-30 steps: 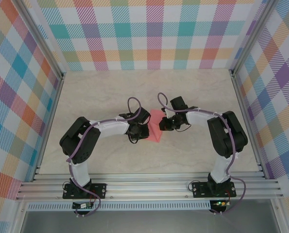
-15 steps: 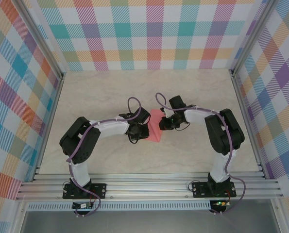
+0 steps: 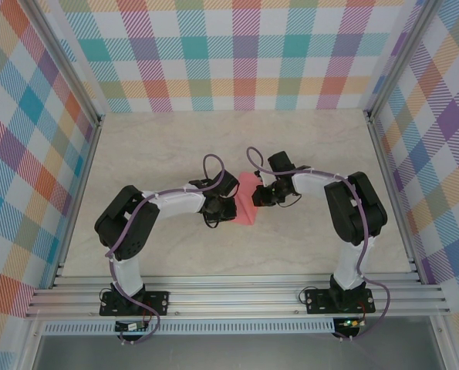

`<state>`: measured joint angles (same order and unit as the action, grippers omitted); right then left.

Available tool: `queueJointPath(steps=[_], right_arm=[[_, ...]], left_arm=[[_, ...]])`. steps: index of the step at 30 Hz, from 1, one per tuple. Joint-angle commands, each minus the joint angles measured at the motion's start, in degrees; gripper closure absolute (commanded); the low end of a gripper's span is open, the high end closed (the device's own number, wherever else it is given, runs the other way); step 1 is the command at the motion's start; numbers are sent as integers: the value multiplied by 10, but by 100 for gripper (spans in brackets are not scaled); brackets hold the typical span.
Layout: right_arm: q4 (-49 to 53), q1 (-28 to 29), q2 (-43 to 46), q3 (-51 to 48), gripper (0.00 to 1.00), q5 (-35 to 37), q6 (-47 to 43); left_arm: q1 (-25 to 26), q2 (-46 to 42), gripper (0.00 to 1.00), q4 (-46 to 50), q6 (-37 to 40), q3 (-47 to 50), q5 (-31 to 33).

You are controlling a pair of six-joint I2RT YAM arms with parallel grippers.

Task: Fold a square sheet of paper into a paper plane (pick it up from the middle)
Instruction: Fold the triangle a second time at the center of the table.

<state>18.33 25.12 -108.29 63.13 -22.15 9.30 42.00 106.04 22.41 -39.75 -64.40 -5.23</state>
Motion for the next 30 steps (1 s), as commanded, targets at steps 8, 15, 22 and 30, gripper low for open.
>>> queueJointPath(steps=[8, 15, 22, 30], right_arm=[[14, -2, -18, 16, 92, -6, -19], [15, -2, -25, 16, 92, -4, -19], [21, -2, -31, 19, 92, 1, -22], [19, -2, -36, 19, 94, 2, -21]], left_arm=[[5, -1, 89, 21, 10, -10, -1], [4, -22, 86, 11, 14, -12, -7], [-12, -67, 88, -20, -3, -11, -26], [-58, -28, 99, -206, -77, -4, -147]])
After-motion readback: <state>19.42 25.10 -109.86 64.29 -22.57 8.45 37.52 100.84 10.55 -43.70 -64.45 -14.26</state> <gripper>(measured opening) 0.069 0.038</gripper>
